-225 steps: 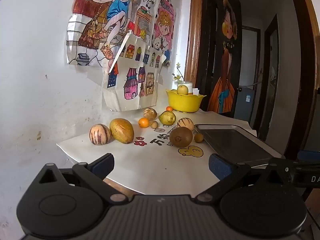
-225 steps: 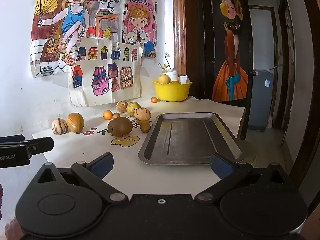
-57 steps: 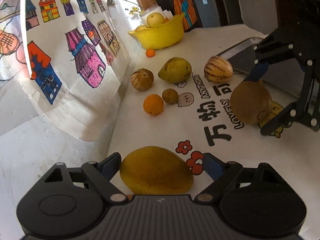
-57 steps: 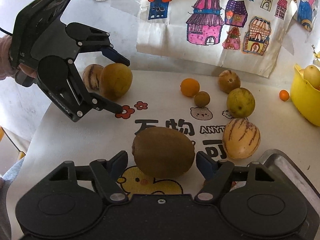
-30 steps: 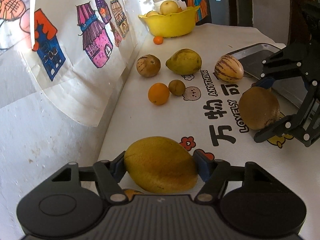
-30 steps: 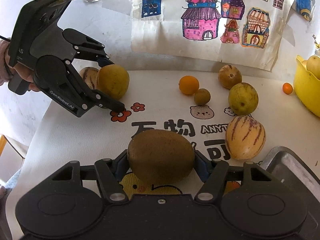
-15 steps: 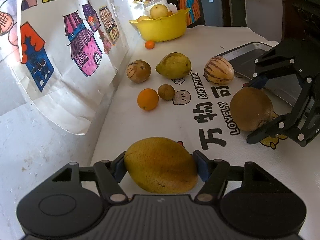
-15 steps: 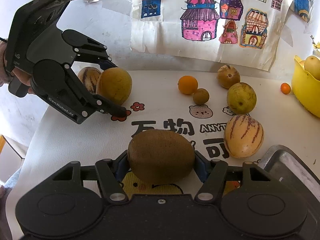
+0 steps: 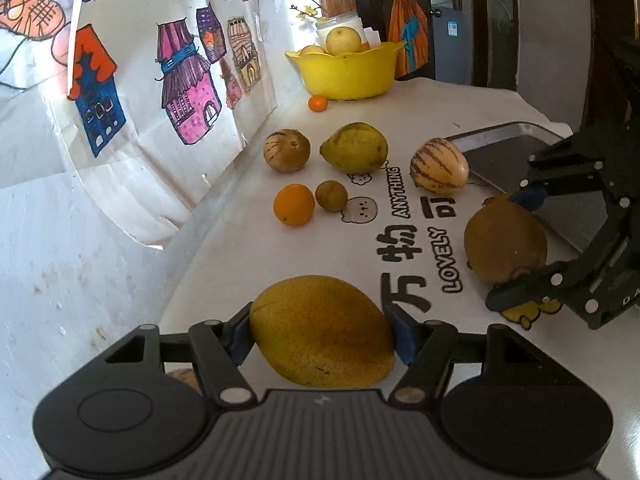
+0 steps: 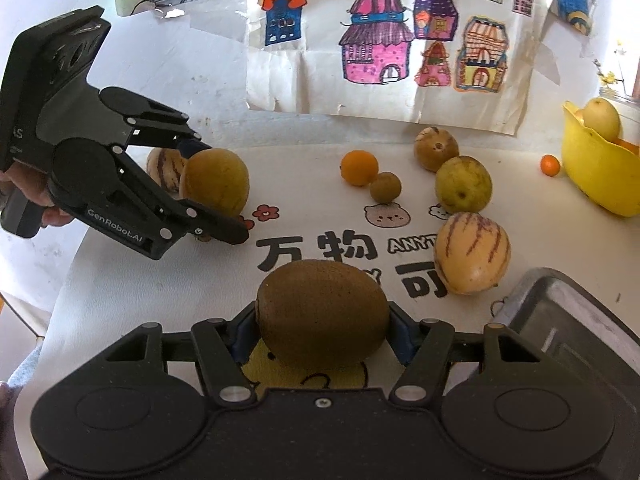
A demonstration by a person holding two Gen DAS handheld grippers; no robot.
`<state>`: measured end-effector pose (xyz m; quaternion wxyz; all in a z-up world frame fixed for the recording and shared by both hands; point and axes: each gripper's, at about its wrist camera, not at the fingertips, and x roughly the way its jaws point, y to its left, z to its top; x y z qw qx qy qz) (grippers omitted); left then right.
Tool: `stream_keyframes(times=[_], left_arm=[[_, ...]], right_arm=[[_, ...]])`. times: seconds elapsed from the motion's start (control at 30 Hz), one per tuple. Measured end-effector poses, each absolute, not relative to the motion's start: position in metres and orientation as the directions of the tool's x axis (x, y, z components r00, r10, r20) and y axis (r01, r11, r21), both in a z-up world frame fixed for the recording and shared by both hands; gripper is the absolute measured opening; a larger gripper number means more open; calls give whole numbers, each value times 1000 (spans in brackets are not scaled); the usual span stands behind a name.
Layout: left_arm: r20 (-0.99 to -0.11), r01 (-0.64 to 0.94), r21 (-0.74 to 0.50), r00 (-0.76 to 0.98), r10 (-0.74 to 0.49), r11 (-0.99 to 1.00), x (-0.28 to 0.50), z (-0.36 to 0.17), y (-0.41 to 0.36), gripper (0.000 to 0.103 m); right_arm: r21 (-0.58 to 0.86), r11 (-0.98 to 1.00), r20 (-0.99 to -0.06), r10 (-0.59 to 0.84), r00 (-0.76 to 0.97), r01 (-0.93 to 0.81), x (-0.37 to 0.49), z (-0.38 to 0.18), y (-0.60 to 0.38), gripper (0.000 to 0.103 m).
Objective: Organize fruits
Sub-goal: 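Carry the mango in the left tool over the metal tray while the right tool carries the kiwi there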
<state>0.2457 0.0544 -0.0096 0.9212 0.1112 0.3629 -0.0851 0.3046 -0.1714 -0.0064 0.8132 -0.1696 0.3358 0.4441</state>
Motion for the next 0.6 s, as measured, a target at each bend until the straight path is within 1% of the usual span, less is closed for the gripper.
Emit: stream_keyframes(times=[0.1,0.2,0.33,0.5,0.6], left_arm=[[-673,223,136,735,-75,965,245,-9,48,71],[-656,214,104,749,-95,971,247,-6,43,71],[-627,211,59,768,-128,976,251,0,34,71],[-597,230,36,785,-163,973,259,5,16,71],[-577,247,16,793,-193,969,265,10,5,71]], right_arm=[[29,562,-684,614,393,-827,303,-3,-177,66],[38,579,-666,622,411,-814,302,1,-185,66],[82,599,-637,646,420,-797,300,11,-202,66],[137,653,-596,655,465,-745,305,30,-236,66],[108,707,-574,619,536,-699,307,42,-257,66]])
